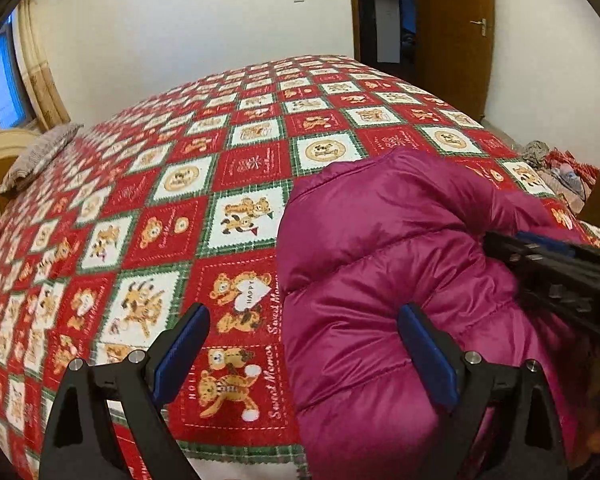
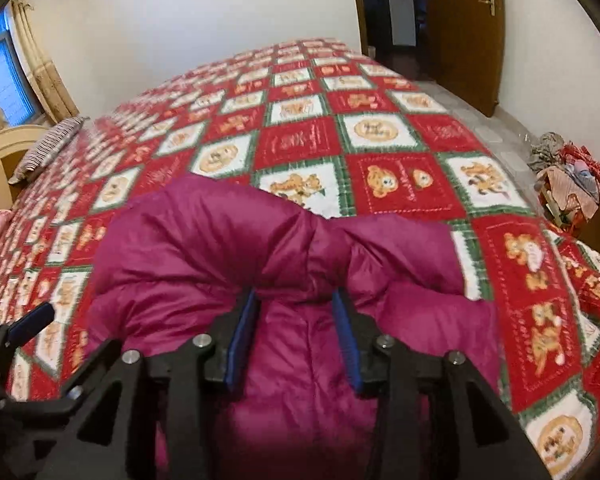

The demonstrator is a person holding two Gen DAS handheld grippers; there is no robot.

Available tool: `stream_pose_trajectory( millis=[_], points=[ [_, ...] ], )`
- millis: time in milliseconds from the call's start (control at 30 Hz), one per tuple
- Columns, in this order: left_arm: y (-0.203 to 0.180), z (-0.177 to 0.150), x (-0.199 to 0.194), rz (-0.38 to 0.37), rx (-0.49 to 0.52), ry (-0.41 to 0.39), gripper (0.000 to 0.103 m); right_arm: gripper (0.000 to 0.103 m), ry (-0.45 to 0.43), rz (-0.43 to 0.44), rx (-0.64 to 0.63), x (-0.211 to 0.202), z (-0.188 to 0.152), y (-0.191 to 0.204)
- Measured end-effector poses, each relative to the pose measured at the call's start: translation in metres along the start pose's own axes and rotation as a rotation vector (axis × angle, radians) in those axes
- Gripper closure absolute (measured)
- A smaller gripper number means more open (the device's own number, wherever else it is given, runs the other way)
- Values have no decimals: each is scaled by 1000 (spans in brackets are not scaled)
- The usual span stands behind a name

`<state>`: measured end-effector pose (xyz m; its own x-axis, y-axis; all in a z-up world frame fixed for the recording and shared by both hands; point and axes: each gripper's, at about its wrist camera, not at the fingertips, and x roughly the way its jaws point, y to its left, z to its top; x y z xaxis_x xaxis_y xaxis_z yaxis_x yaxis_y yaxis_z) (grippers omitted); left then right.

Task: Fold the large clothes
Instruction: 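Grasp the folded jacket bundle with the right gripper while the left gripper holds its side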

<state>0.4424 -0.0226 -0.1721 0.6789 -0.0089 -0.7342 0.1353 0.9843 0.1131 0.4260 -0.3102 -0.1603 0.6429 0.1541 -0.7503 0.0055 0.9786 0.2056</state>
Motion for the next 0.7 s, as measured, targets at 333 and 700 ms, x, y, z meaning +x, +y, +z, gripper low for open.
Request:
stream_pose_trajectory(
  millis=[333, 700],
  points=[
    [68, -3, -19, -263, -236, -9, 7, 21, -125, -4, 105, -71, -28, -42],
    [38, -23, 8, -418, -303, 77, 7, 21, -40, 78, 180, -42, -46, -64]
  ],
)
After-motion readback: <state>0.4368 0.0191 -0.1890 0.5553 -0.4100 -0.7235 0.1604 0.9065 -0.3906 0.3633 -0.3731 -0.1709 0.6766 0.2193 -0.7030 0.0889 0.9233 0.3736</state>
